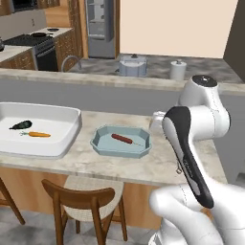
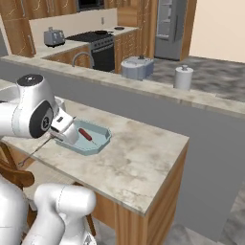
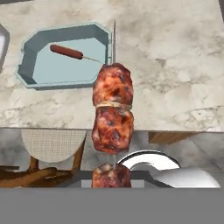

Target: Place the cold items (carrot and eggplant) from the fridge in one tupperware on the dining counter. Place the warm items (kebab skewer and hot dog) in the stove area in another tupperware.

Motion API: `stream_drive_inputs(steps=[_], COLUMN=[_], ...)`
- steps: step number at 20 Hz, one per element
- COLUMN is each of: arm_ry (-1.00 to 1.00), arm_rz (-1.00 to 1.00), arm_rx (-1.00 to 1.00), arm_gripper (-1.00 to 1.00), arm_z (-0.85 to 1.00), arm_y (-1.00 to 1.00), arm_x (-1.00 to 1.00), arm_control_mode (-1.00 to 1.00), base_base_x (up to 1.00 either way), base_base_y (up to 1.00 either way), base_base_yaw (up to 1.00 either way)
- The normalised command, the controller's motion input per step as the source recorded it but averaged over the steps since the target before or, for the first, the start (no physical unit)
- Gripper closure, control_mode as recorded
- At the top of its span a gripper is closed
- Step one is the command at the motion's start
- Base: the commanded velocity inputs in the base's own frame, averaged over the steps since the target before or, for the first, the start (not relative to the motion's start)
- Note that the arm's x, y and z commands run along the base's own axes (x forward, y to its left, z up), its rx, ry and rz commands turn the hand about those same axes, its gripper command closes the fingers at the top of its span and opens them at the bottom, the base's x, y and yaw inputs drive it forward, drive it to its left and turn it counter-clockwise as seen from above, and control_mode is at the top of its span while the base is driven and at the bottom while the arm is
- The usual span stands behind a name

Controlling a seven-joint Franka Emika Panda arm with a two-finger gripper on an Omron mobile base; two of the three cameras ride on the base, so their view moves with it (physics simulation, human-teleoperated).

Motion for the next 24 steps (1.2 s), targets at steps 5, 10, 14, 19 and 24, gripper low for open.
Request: stream_drive_inputs(steps=[5,10,14,19,24], arm_ry=[0.0,0.01,0.15,0.22,0.22], arm_rz=[0.65,0.56,0.51,0.34,0.39], arm_rx=[-0.28,-0.24,-0.33,-0.12,0.0], arm_gripper=[1.0,1.0,1.0,1.0,1.0], arm_z=[-0.07,-0.31,-0.49,-0.38,-0.45], arm_y=[0.07,0.3,0.39,0.22,0.03], arm_x=[0.81,0.62,0.15,0.69,0.77], arm_control_mode=[-1.0,-1.0,-1.0,-1.0,-1.0], base_base_x=[0.0,0.0,0.0,0.0,0.0], base_base_y=[0.0,0.0,0.0,0.0,0.0], base_base_yaw=[0.0,0.0,0.0,0.0,0.0])
